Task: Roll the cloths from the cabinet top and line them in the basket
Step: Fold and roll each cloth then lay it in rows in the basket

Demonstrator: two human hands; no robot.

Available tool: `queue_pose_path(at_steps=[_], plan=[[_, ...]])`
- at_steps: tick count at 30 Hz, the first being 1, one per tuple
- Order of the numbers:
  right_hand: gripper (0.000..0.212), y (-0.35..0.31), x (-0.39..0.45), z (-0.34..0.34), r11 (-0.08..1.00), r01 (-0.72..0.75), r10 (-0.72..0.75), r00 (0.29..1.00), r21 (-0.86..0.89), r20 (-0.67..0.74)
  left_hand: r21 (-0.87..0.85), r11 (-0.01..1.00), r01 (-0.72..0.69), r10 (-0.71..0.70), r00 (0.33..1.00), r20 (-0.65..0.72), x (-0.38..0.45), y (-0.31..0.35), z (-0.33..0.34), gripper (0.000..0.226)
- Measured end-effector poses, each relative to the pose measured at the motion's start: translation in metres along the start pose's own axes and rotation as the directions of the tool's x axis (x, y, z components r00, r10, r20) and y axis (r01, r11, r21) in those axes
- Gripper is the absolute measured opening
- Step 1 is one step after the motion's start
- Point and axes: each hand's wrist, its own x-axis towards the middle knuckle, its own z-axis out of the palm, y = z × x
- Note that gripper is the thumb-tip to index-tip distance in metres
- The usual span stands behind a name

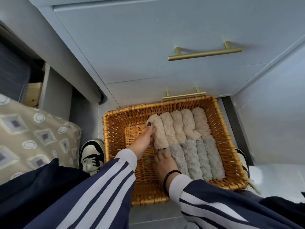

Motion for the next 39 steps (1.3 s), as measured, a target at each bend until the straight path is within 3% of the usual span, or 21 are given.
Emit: queue_pose_path(at_steps=[3,6,8,9,12,16,21,25,31,39], plan=[[0.059,0.006,-0.005,0.003,0.997,0.020,-0.017,0.999,0.069,-0.037,0.032,0.999,0.042,-0.041,0.999,-0.023,0.003,-0.004,-0.004,0.062],[0.052,0.018,-0.018,0.009,0.933,0.152,-0.061,0.960,0.325,-0.273,0.044,0.998,0.051,-0.049,0.997,-0.053,-0.003,-0.006,-0.007,0.061],[0.032,0.029,-0.027,0.015,0.800,0.221,0.113,0.857,0.557,-0.503,0.037,0.998,0.044,-0.041,0.995,-0.089,-0.013,-0.004,-0.006,0.060],[0.028,0.036,-0.035,0.017,0.700,0.208,0.262,0.815,0.683,-0.516,0.038,0.998,0.049,-0.044,0.993,-0.107,-0.018,-0.004,-0.005,0.060],[0.025,0.057,-0.055,0.021,0.444,0.075,0.508,0.799,0.893,-0.320,0.061,0.995,0.077,-0.069,0.990,-0.127,-0.035,-0.007,0.000,0.061],[0.018,0.076,-0.079,0.015,0.315,0.010,0.606,0.768,0.949,-0.209,0.096,0.992,0.082,-0.072,0.992,-0.107,-0.060,-0.005,0.008,0.060],[0.017,0.092,-0.120,-0.019,0.258,0.038,0.643,0.738,0.965,-0.202,0.167,0.986,0.016,-0.003,0.997,-0.080,-0.102,0.016,0.017,0.058],[0.017,0.106,-0.155,-0.053,0.361,0.060,0.662,0.687,0.931,-0.301,0.232,0.969,-0.085,0.104,0.992,-0.070,-0.144,0.043,0.020,0.056],[0.017,0.124,-0.224,-0.096,0.360,0.138,0.682,0.636,0.923,-0.361,0.321,0.916,-0.241,0.274,0.960,-0.060,-0.206,0.080,0.027,0.056],[0.016,0.125,-0.297,-0.136,0.330,0.258,0.780,0.467,0.908,-0.417,0.267,0.855,-0.446,0.477,0.877,-0.064,-0.292,0.113,0.037,0.049]])
